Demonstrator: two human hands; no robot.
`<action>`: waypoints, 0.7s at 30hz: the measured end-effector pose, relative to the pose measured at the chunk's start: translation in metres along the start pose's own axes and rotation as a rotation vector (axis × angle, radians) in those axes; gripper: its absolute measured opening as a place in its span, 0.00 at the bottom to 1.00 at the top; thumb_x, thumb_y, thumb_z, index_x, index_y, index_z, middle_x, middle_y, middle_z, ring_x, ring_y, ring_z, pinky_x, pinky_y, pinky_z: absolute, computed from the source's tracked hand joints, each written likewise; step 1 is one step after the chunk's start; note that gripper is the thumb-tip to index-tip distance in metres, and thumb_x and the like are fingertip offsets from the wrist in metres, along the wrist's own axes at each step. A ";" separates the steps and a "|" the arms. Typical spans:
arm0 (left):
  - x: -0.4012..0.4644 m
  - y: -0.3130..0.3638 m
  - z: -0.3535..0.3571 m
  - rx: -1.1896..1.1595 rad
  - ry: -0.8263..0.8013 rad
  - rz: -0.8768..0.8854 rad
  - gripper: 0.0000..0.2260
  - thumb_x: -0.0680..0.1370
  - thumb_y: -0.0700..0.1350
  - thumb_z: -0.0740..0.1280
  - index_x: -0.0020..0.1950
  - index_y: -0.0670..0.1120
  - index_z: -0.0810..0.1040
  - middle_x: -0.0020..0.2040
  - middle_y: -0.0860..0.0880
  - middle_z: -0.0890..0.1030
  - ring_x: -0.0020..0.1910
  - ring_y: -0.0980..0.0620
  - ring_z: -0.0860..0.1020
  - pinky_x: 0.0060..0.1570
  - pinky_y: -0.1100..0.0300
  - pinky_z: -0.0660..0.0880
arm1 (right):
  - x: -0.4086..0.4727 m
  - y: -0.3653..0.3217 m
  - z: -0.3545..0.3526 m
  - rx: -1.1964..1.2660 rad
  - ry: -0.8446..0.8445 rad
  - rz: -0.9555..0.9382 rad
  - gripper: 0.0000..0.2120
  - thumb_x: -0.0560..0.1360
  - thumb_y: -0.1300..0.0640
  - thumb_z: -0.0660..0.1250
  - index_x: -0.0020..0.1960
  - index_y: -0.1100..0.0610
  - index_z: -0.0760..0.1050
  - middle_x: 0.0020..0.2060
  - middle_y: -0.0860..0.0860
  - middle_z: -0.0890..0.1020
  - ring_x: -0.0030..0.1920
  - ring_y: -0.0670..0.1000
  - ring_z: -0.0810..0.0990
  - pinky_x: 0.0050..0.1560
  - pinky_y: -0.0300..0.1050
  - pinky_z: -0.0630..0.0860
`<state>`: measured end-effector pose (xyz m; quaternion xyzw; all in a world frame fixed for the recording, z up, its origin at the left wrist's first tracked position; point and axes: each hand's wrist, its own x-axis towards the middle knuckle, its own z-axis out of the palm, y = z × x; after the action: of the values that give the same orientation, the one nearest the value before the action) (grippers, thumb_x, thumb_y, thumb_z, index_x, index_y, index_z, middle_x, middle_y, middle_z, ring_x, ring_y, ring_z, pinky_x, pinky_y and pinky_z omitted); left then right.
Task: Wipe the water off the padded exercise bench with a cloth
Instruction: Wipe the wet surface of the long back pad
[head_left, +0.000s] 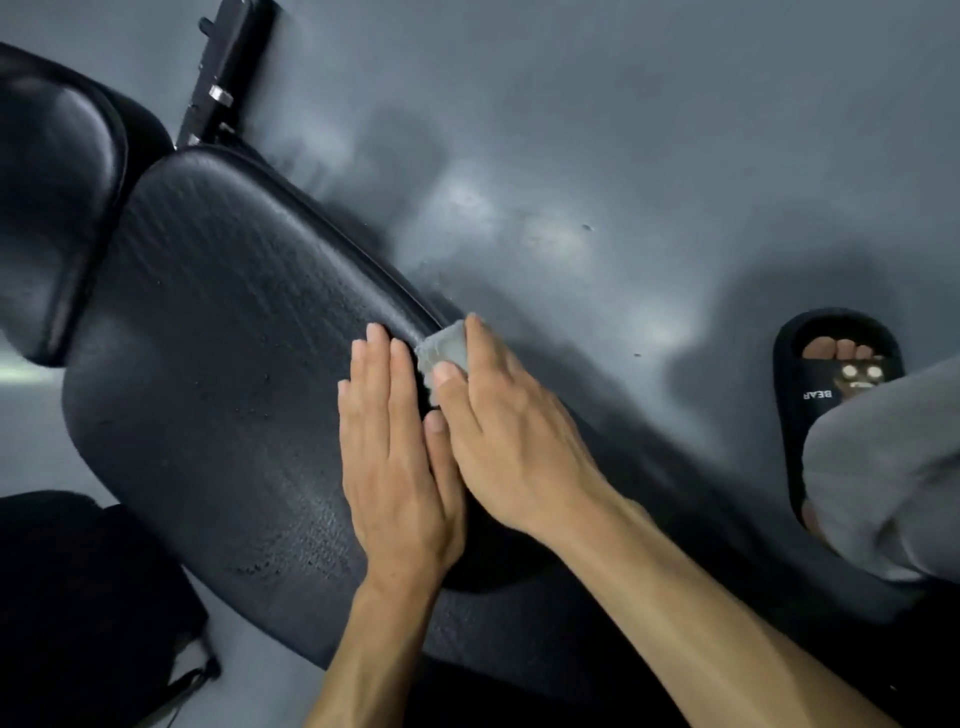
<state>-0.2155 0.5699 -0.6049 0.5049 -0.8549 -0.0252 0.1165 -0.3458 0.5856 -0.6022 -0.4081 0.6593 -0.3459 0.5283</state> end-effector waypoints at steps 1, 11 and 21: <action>0.000 0.001 0.000 0.007 -0.002 -0.005 0.23 0.85 0.43 0.53 0.79 0.34 0.61 0.81 0.39 0.59 0.82 0.42 0.56 0.80 0.44 0.53 | -0.011 0.004 -0.001 -0.026 -0.005 -0.003 0.28 0.85 0.44 0.46 0.82 0.54 0.50 0.79 0.50 0.63 0.75 0.47 0.65 0.69 0.37 0.62; 0.000 0.002 0.000 0.010 -0.037 -0.002 0.27 0.81 0.41 0.57 0.80 0.35 0.57 0.82 0.38 0.59 0.82 0.41 0.56 0.80 0.44 0.52 | 0.037 -0.028 -0.001 -0.043 -0.008 -0.054 0.27 0.86 0.49 0.49 0.82 0.57 0.50 0.81 0.54 0.60 0.78 0.51 0.61 0.76 0.42 0.55; 0.001 0.001 0.000 0.057 -0.041 -0.018 0.24 0.83 0.43 0.54 0.77 0.34 0.64 0.80 0.38 0.62 0.81 0.39 0.59 0.79 0.42 0.56 | 0.082 -0.044 0.000 -0.060 -0.084 -0.119 0.24 0.85 0.47 0.49 0.79 0.56 0.58 0.75 0.53 0.69 0.71 0.54 0.71 0.62 0.43 0.65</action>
<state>-0.2163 0.5695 -0.6044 0.5151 -0.8529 -0.0121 0.0842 -0.3471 0.4926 -0.5972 -0.4765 0.6213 -0.3393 0.5213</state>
